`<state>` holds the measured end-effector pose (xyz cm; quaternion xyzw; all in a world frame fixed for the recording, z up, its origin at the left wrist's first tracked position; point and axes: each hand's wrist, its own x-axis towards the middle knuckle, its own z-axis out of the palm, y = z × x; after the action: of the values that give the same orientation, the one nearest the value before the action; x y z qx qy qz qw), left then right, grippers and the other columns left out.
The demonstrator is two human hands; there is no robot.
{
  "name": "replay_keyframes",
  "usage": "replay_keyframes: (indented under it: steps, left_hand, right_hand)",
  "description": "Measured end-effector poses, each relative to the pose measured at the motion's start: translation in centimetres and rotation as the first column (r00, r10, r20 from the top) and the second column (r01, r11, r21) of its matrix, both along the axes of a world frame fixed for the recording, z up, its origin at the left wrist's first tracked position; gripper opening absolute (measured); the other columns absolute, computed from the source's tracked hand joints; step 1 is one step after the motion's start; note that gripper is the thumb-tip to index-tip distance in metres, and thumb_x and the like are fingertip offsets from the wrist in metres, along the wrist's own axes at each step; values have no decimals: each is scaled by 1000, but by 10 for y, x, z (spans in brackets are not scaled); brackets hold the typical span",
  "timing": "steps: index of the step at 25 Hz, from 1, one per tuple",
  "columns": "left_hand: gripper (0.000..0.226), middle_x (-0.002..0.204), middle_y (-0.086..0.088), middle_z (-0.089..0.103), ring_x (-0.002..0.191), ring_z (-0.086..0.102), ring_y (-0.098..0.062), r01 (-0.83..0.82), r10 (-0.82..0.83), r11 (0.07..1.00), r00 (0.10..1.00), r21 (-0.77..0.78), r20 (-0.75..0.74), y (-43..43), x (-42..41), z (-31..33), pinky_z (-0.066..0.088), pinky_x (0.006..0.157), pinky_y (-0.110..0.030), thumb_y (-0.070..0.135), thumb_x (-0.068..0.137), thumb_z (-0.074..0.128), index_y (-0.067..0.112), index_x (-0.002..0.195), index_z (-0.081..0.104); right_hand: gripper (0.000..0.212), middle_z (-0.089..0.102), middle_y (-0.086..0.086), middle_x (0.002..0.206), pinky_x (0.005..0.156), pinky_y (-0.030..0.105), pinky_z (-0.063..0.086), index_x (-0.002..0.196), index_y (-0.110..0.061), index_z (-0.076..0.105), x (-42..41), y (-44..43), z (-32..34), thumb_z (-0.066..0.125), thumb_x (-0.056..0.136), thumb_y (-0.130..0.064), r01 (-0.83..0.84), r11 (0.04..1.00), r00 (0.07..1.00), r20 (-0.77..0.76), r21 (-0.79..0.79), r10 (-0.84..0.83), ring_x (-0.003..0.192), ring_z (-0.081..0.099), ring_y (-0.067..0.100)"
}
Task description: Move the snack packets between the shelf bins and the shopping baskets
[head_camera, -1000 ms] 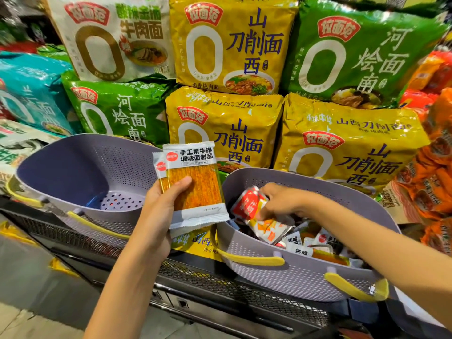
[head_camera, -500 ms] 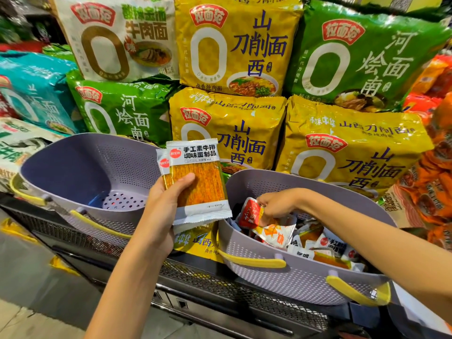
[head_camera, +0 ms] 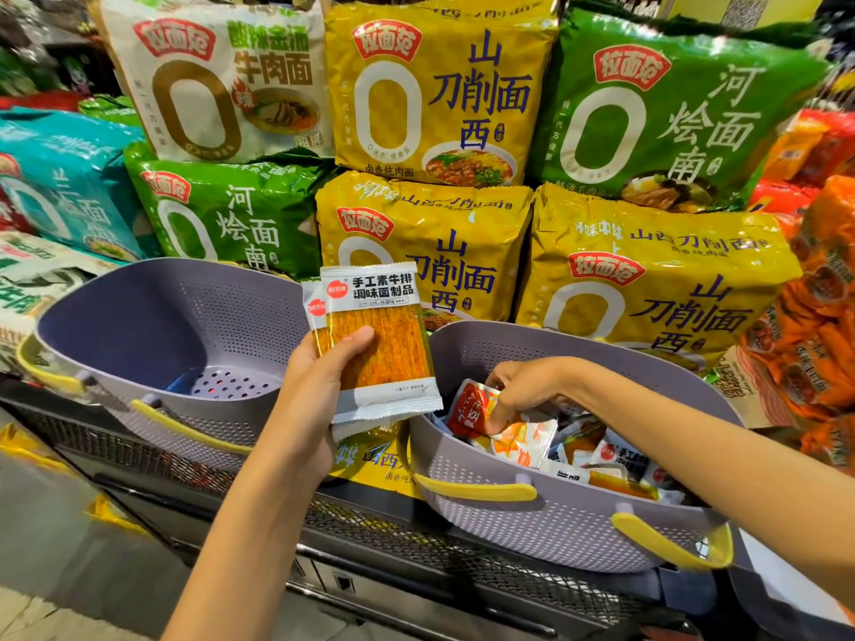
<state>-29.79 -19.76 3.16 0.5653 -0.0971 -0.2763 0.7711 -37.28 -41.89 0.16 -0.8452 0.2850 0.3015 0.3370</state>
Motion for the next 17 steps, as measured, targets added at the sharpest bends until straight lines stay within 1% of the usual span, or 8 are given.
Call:
replay_keyframes:
  steps: [2, 5, 8, 11, 13, 14, 15, 17]
  left_hand:
    - [15, 97, -2, 72, 86, 68, -19, -2, 2, 1000, 1000, 2, 1, 1, 0, -1, 54, 78, -37, 20, 87, 59, 20, 102, 62]
    - [17, 101, -4, 72, 94, 67, -22, 3, -3, 1000, 1000, 16, -2, 1, -2, -2, 52, 86, -41, 20, 87, 60, 20, 104, 62]
    - [18, 102, -5, 71, 94, 67, -23, 9, -9, 1000, 1000, 20, -6, 3, -4, -3, 52, 86, -43, 20, 87, 60, 20, 105, 62]
    - [17, 100, -3, 71, 88, 68, -20, 8, -8, 1000, 1000, 17, -5, 4, -7, -4, 54, 81, -39, 19, 88, 59, 20, 104, 63]
    - [20, 99, -3, 72, 88, 68, -20, 13, -12, 1000, 1000, 20, -8, 4, -8, -4, 54, 81, -39, 19, 87, 60, 19, 107, 63]
    - [22, 100, -3, 72, 90, 68, -21, 16, -16, 1000, 1000, 22, -7, 4, -9, -3, 54, 82, -40, 19, 88, 60, 19, 109, 62]
    - [22, 101, -3, 72, 91, 68, -21, 19, -19, 1000, 1000, 24, 0, 4, -9, -2, 53, 84, -40, 19, 88, 60, 19, 110, 62]
    - [18, 99, -2, 72, 91, 68, -21, 24, -24, 999, 999, 31, 23, 2, -10, 1, 53, 84, -40, 19, 88, 60, 20, 105, 63]
  right_hand:
    - [58, 59, 13, 120, 87, 36, 52, 126, -5, 46, -3, 1, 3, 75, 78, -16, 53, 998, 997, 50, -19, -52, 98, 62, 25]
    - [56, 63, 8, 104, 71, 27, 55, 122, -7, 46, -10, 7, 10, 76, 76, -15, 69, 997, 993, 100, -30, -66, 82, 64, 19]
    - [39, 65, 8, 92, 74, 32, 53, 111, -1, 56, -17, 20, 5, 73, 78, -15, 44, 999, 998, 55, -7, -44, 85, 65, 23]
    - [34, 64, 9, 92, 66, 32, 49, 104, -2, 59, -20, 30, 4, 69, 78, -21, -44, 991, 998, 38, -124, 49, 76, 54, 16]
    - [23, 63, 5, 87, 58, 23, 48, 93, -9, 57, -24, 29, 8, 71, 78, -19, -17, 995, 995, 99, -103, 27, 70, 55, 13]
    - [23, 63, 4, 85, 56, 21, 48, 92, -10, 56, -27, 25, 8, 72, 77, -16, 54, 997, 986, 161, -57, -44, 69, 57, 13]
    - [25, 64, 5, 84, 56, 22, 50, 93, -8, 56, -31, 19, 8, 74, 75, -12, 162, 987, 959, 233, 10, -160, 68, 60, 14]
    - [27, 68, 9, 79, 62, 30, 56, 96, -1, 57, -41, 5, 10, 73, 74, -4, 376, 905, 836, 349, 199, -424, 64, 66, 18]
